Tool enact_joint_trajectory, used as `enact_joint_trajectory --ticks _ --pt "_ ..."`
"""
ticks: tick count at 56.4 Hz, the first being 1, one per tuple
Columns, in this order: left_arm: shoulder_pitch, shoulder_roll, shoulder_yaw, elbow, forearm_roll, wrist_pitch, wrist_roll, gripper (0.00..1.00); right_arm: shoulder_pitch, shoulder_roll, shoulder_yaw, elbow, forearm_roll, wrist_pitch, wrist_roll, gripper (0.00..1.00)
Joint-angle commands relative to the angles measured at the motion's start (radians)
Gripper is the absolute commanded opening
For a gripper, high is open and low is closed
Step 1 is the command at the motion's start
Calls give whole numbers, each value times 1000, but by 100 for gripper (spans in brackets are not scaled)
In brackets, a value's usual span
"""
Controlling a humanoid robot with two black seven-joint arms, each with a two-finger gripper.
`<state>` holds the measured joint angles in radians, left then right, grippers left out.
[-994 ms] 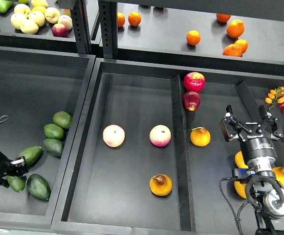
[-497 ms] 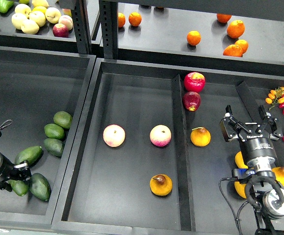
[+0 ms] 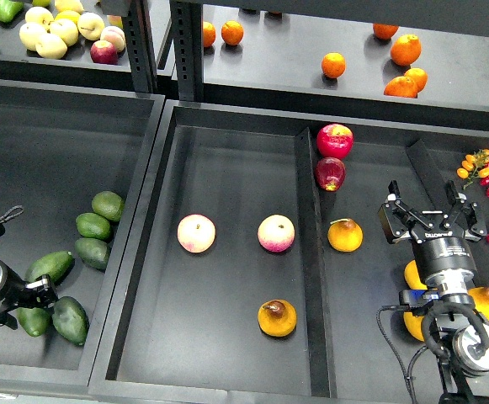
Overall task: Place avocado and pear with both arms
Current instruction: 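Open the left gripper to release the avocado and withdraw, then move the right gripper toward the yellow-orange pear in the middle compartment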
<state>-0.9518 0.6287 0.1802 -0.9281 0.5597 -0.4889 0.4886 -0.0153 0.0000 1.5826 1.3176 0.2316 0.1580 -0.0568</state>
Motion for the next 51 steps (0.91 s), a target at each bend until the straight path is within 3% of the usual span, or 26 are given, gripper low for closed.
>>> enact_joint_trajectory --ticks 1,29,44,51 --pt "-10 11 -25 -2 0 0 0 96 0 0 -3 -1 0 0 0 100" --pt "-16 42 -439 95 -152 0 0 99 0 0 -58 -6 -3 -5 -3 100" --pt "-4 19 -508 132 -438 0 0 99 -3 0 -99 -17 -3 -9 -9 100" --pt "18 -21 -557 114 -644 0 0 99 1 0 -136 -28 -5 -11 -34 100"
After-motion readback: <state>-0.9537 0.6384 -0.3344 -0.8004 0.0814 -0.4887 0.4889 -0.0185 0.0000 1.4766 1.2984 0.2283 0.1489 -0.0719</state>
